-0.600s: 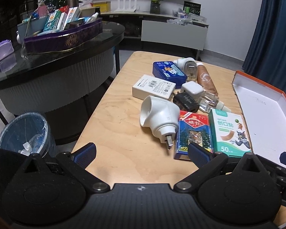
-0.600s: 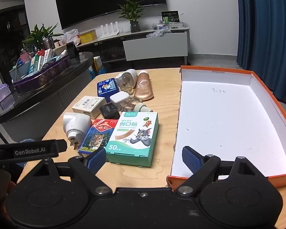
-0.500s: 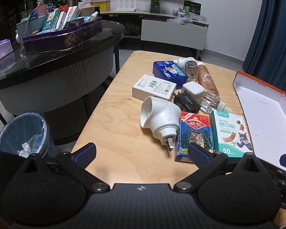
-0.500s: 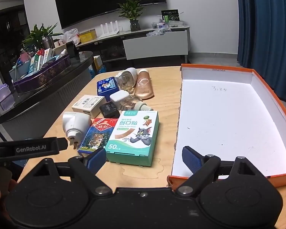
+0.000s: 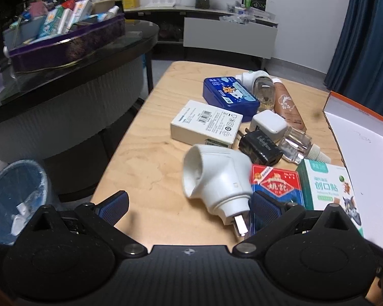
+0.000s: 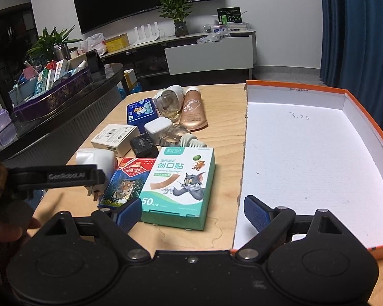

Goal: Organize rigid objects
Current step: 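Grasp the white plug-in freshener with the left tool while the right tool grasps the bandage box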

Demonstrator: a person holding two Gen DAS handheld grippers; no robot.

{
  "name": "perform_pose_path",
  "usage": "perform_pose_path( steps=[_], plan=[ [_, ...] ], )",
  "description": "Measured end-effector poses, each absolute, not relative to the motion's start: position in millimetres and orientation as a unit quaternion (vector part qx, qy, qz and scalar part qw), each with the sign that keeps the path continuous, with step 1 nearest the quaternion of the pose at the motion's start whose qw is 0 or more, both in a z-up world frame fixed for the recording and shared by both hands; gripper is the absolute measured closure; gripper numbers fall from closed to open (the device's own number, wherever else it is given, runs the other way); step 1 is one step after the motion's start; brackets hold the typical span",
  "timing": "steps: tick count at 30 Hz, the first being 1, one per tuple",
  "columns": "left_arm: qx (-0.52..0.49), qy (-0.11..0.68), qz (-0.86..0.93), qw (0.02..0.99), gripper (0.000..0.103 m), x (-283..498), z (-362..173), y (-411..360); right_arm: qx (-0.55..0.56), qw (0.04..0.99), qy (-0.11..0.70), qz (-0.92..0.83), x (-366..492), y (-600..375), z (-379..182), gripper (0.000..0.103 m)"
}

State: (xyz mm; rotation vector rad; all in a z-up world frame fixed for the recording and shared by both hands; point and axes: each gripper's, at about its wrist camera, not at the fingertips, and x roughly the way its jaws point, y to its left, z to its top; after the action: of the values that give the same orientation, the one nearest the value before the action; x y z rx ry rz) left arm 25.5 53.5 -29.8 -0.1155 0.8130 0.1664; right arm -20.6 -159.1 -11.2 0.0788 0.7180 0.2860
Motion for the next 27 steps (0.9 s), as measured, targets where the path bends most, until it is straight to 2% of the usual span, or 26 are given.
perform_pose_path(
  steps=[15, 18, 20, 27],
  plan=[
    [-0.05, 0.397, 0.059, 0.914, 0.0, 56.0, -45.5, 65.7, 0.015, 0.922, 0.359, 0.141, 19.4, -128.4, -16.2, 0.001],
    [-0.039, 0.387, 0.052, 0.92, 0.01, 55.1, -45.2, 62.9, 0.016, 0.914, 0.379, 0.142, 26.1, -126.2, -21.0, 0.001],
    [-0.022, 0.38, 0.042, 0.924, 0.028, 53.7, -43.8, 58.9, 0.012, 0.913, 0.382, 0.14, 29.4, -123.9, -24.7, 0.001],
    [-0.039, 0.372, 0.034, 0.927, 0.028, 51.9, -41.5, 60.7, 0.017, 0.908, 0.395, 0.136, 36.7, -126.2, -33.6, 0.001]
  ],
)
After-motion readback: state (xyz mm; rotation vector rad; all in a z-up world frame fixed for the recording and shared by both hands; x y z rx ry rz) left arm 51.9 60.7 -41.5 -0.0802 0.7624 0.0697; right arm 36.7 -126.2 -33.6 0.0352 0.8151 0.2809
